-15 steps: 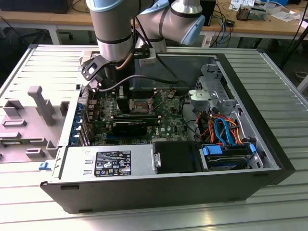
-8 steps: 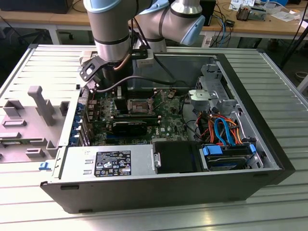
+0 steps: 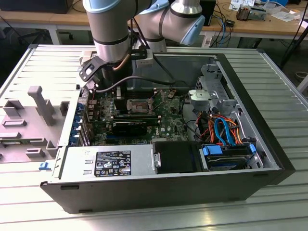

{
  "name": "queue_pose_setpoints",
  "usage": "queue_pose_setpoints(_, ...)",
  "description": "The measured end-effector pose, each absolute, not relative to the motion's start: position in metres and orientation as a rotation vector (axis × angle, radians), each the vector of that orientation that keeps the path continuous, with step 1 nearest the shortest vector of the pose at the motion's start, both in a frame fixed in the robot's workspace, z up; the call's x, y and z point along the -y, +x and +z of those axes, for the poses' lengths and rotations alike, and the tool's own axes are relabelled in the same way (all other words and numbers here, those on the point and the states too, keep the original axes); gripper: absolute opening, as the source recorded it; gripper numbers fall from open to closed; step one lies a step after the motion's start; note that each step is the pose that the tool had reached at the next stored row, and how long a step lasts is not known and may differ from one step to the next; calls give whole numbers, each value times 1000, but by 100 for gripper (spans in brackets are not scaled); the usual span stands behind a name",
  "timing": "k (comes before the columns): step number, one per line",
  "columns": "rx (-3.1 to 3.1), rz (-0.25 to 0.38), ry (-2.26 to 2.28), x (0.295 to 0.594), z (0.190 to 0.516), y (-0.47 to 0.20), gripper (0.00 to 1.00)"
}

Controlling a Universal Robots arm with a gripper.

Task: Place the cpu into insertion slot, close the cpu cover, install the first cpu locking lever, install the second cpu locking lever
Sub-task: 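Place the cpu into insertion slot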

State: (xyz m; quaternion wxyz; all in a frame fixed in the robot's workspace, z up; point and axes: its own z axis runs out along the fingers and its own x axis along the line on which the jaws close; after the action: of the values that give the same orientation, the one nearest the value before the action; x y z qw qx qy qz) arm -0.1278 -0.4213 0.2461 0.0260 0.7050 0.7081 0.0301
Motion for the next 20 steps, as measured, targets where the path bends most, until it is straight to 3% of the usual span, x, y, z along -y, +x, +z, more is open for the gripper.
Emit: queue_pose_setpoints(20, -2189, 93, 2179, 421, 245, -132, 55)
